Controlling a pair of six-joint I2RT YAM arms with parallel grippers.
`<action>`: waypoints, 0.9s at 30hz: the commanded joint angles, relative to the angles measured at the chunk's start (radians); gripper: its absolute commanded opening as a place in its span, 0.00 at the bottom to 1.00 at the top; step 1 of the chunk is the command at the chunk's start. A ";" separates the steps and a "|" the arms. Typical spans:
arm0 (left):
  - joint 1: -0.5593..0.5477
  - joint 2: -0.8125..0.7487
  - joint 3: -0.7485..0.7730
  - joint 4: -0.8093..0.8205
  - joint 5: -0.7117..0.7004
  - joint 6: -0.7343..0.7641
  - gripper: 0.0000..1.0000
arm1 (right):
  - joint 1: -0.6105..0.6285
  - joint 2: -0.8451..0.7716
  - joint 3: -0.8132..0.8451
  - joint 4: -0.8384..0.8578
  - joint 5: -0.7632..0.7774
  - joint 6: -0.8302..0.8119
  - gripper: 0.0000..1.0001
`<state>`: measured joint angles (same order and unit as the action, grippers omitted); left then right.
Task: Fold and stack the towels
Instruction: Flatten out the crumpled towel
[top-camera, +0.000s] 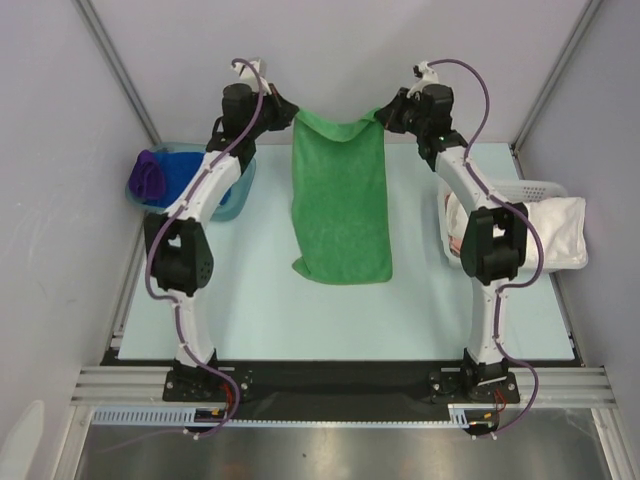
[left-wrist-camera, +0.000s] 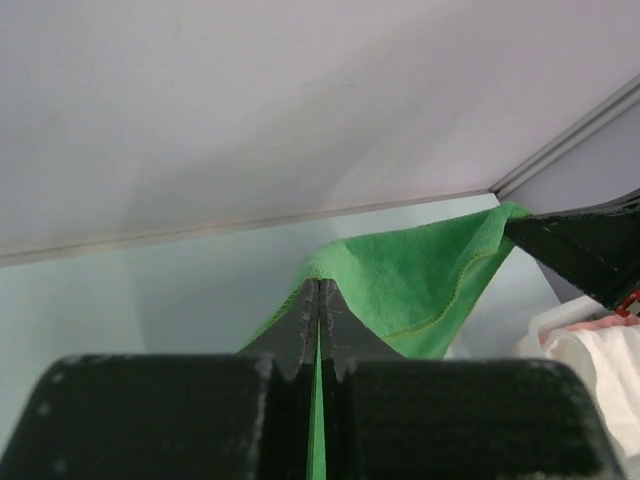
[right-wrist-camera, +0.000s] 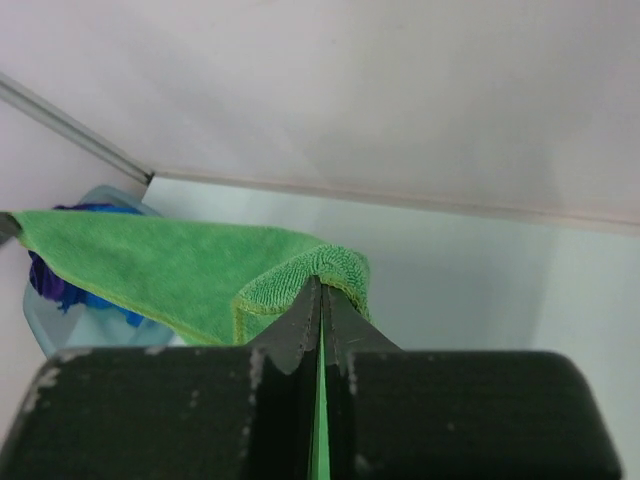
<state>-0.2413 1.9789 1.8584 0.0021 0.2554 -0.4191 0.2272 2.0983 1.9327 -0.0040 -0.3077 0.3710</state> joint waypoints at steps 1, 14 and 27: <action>0.008 0.092 0.107 0.072 0.041 -0.012 0.00 | -0.006 0.089 0.150 0.052 -0.054 0.046 0.00; 0.002 0.208 0.212 0.013 0.019 0.023 0.00 | -0.104 0.157 0.133 0.059 -0.016 0.149 0.00; -0.095 -0.190 -0.184 0.105 -0.137 0.146 0.00 | -0.057 -0.046 -0.070 0.058 0.062 0.102 0.00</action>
<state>-0.2951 2.0048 1.7645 0.0025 0.1848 -0.3393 0.1291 2.2005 1.9247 0.0177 -0.2714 0.5137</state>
